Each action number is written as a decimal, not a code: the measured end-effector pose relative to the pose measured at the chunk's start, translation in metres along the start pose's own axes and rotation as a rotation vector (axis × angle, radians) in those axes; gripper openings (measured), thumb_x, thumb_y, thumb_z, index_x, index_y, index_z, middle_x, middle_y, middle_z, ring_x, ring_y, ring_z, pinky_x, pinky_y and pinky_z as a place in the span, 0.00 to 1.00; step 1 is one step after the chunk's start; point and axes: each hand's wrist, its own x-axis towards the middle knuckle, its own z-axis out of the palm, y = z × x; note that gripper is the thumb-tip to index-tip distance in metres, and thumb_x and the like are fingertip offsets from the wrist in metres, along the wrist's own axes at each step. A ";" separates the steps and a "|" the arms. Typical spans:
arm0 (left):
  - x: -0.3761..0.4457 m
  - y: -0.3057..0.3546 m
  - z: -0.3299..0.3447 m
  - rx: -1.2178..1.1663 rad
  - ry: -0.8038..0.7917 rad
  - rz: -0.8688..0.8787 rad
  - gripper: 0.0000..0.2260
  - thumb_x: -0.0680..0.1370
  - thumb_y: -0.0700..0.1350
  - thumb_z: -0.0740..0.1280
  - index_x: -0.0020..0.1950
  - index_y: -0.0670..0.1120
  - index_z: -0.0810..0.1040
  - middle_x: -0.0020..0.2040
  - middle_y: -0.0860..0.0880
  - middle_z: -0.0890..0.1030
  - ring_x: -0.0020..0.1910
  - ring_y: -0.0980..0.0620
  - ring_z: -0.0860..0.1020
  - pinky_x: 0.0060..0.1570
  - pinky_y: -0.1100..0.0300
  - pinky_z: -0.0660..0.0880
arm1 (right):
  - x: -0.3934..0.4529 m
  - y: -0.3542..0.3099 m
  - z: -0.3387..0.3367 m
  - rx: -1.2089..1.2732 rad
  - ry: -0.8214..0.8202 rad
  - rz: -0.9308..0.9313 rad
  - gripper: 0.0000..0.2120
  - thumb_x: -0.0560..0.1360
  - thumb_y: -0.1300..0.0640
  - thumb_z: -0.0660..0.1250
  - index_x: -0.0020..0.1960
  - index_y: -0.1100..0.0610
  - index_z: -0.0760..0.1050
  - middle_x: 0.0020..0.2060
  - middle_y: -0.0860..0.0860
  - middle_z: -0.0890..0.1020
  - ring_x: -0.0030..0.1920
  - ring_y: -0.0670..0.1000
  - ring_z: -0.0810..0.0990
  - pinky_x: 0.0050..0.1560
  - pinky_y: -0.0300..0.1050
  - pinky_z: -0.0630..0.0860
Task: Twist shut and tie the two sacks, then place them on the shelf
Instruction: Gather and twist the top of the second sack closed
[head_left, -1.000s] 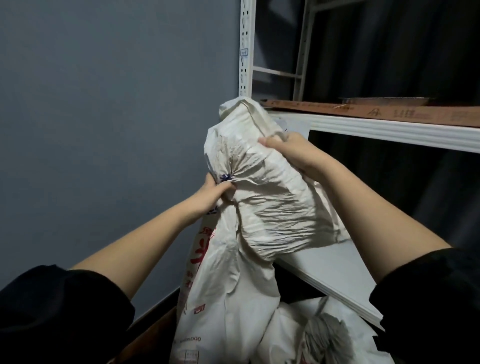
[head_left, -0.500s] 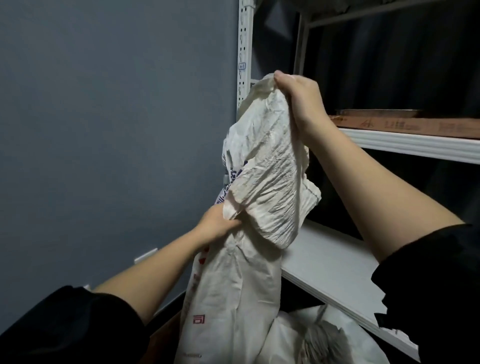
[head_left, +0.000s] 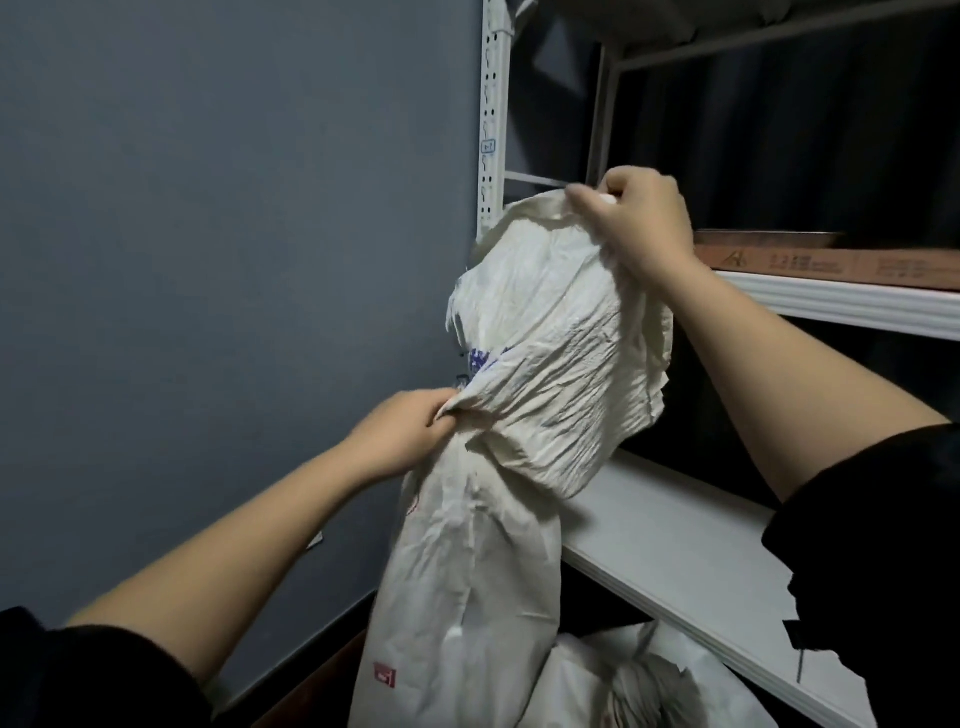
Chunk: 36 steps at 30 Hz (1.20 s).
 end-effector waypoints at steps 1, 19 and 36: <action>0.002 0.001 -0.002 0.083 0.016 -0.002 0.09 0.76 0.42 0.58 0.51 0.47 0.77 0.50 0.50 0.82 0.51 0.48 0.78 0.51 0.53 0.75 | 0.003 -0.002 0.000 0.037 0.010 0.026 0.24 0.71 0.38 0.64 0.27 0.54 0.64 0.25 0.49 0.72 0.32 0.51 0.74 0.36 0.47 0.70; 0.012 0.047 0.014 -0.556 0.165 -0.110 0.16 0.76 0.34 0.62 0.63 0.45 0.73 0.56 0.47 0.79 0.51 0.51 0.77 0.50 0.61 0.74 | -0.014 -0.026 0.015 0.814 -0.282 0.205 0.19 0.74 0.45 0.66 0.42 0.63 0.78 0.38 0.55 0.78 0.40 0.51 0.77 0.47 0.44 0.73; -0.004 -0.012 -0.010 -1.188 -0.247 -0.390 0.14 0.67 0.41 0.67 0.52 0.43 0.82 0.47 0.44 0.85 0.44 0.49 0.84 0.45 0.60 0.81 | -0.058 0.001 0.045 0.548 -0.518 0.056 0.29 0.71 0.54 0.73 0.67 0.56 0.64 0.64 0.50 0.69 0.59 0.41 0.71 0.57 0.33 0.68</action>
